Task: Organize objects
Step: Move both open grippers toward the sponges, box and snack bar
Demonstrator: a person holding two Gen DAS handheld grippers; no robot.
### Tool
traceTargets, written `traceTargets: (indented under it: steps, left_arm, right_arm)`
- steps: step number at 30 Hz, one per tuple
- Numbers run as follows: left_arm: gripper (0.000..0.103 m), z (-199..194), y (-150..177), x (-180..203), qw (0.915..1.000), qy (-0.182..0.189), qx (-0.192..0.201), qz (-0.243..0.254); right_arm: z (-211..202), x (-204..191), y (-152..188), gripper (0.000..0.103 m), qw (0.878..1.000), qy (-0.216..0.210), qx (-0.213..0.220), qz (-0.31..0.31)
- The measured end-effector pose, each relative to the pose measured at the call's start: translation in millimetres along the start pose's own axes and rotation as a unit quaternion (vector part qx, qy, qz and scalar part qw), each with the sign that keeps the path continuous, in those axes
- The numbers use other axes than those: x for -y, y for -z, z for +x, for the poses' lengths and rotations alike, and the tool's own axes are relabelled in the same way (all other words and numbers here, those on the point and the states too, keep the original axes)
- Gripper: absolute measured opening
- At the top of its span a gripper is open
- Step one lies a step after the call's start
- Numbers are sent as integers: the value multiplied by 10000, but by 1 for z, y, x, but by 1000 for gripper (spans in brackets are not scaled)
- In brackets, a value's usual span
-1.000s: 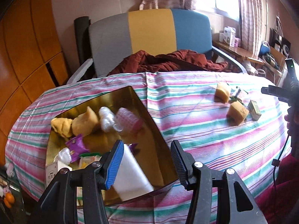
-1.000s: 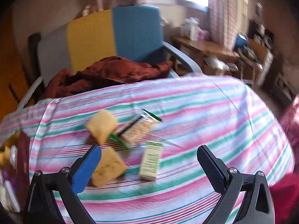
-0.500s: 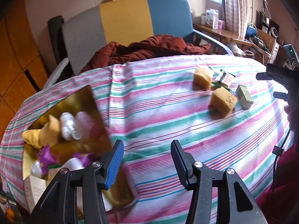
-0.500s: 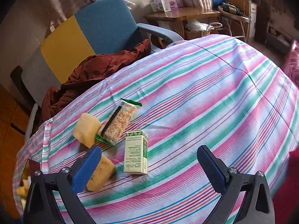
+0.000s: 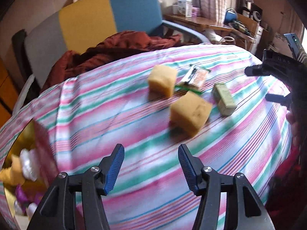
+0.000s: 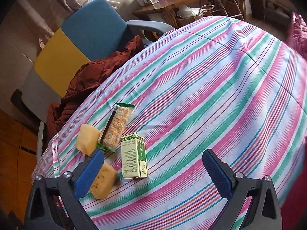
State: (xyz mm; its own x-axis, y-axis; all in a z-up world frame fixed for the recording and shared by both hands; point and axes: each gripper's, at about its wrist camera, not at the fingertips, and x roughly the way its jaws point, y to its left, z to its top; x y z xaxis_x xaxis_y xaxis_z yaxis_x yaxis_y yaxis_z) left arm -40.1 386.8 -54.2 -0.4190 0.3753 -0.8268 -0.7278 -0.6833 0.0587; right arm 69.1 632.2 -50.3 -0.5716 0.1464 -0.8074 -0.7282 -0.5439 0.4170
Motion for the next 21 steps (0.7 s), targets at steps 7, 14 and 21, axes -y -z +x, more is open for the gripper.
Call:
traceTargets:
  steps: [7,14,21]
  left_arm:
    - [72,22,-25,21,9987,467,-54,175]
    - [82,41,-39,53,9921,598,29,1105]
    - [79,77,-48,63,9895,450,-119,1372]
  right_arm:
    - [2,1,0,103,9999,-106,-87,67]
    - [5,-3,2,103,9997,-155,-204,-9]
    - [10,-3,2,103,9996,-92,-254,-45]
